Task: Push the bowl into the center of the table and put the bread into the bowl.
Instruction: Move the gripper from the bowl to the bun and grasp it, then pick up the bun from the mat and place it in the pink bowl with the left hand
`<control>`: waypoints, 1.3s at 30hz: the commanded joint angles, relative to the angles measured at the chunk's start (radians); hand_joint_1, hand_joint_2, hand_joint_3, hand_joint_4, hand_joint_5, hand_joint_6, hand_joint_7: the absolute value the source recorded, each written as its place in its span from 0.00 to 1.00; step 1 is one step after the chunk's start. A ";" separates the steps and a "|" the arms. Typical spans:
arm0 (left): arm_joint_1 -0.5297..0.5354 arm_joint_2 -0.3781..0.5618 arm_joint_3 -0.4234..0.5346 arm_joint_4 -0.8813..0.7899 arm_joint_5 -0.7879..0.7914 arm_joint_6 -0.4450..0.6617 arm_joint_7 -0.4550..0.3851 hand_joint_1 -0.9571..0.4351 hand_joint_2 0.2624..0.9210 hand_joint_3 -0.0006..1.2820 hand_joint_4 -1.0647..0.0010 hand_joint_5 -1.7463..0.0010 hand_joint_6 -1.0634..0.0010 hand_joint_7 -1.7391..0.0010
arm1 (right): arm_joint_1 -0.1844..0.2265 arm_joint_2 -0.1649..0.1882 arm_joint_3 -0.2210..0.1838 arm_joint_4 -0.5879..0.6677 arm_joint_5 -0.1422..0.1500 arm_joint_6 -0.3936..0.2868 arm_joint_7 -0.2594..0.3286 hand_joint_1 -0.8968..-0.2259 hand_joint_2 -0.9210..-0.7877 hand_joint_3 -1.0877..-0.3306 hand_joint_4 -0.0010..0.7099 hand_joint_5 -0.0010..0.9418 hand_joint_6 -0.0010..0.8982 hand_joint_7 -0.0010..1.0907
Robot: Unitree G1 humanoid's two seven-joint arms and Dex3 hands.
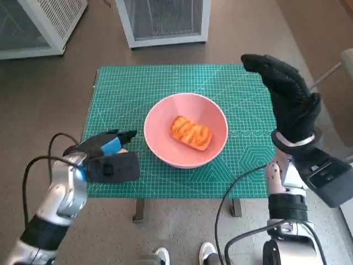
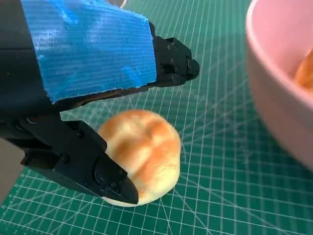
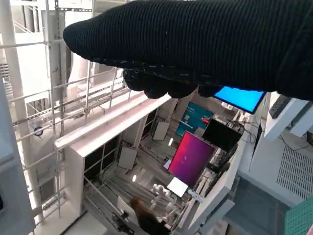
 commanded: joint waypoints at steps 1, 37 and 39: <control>-0.028 -0.021 -0.044 0.099 0.027 0.015 -0.009 0.68 0.71 0.01 0.84 0.99 0.72 0.98 | 0.012 -0.007 -0.002 0.005 0.005 0.012 0.010 0.48 0.00 0.59 0.32 0.00 0.02 0.56; 0.026 0.031 0.275 -0.399 -0.006 0.002 0.180 0.69 0.96 0.05 0.26 0.38 0.37 0.36 | 0.008 -0.006 -0.005 0.021 -0.015 -0.002 -0.001 0.49 0.00 0.60 0.32 0.00 0.01 0.56; 0.022 0.023 0.290 -0.431 -0.009 -0.004 0.195 0.69 0.95 0.04 0.24 0.40 0.35 0.37 | 0.008 -0.006 -0.004 0.021 -0.015 -0.003 -0.001 0.49 0.00 0.60 0.32 0.00 0.01 0.56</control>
